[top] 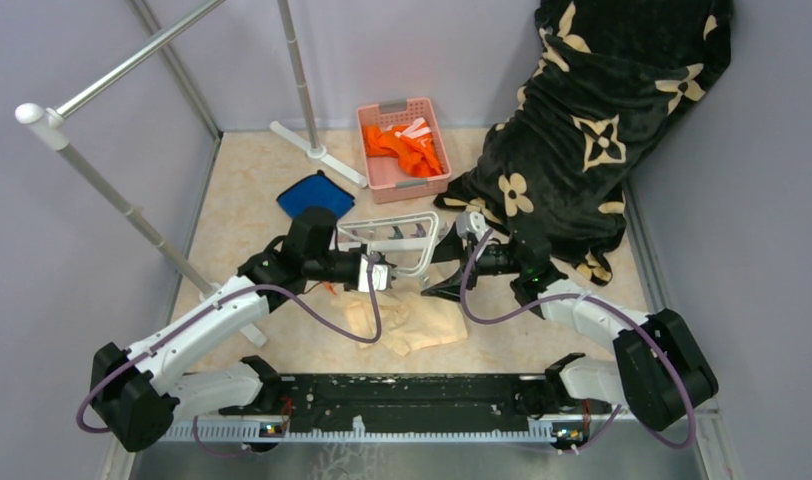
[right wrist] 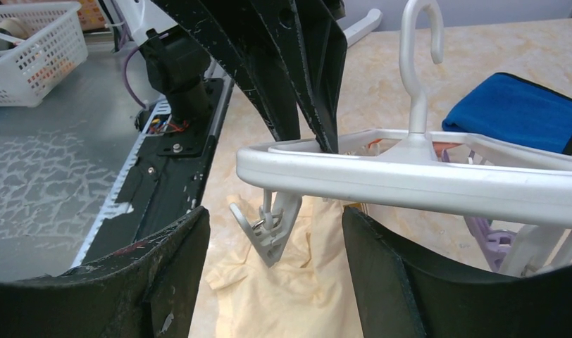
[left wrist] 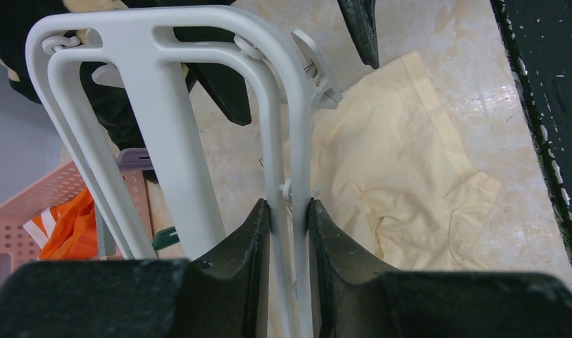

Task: Clip the underwear to the hanger
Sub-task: Open the clamp at the hanger.

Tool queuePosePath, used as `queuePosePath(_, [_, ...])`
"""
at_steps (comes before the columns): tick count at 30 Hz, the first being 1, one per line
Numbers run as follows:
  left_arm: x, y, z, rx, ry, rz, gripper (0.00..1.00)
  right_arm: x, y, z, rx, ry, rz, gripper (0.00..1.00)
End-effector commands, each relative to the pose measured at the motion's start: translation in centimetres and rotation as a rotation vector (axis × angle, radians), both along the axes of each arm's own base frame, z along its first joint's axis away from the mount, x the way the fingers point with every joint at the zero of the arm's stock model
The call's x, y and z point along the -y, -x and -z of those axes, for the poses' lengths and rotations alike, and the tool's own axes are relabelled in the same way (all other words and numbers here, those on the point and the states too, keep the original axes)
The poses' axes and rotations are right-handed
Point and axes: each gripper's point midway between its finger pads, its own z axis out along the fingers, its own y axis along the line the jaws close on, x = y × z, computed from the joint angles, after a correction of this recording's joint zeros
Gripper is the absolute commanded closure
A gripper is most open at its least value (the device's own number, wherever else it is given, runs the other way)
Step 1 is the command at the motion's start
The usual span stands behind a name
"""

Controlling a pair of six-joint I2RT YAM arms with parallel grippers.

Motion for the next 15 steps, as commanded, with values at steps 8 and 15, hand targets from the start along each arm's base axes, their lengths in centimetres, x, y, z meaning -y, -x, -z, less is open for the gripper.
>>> queuePosePath(8, [0.86,-0.92,-3.33,0.112,0.060,0.030,1.00,0.14,1.59,-1.32,0.075,-0.037,-0.064,0.34])
queuePosePath(15, [0.87,-1.03,-3.52,0.117,0.061,0.026,1.00,0.14,2.00,-1.91,0.082,-0.057,-0.086,0.36])
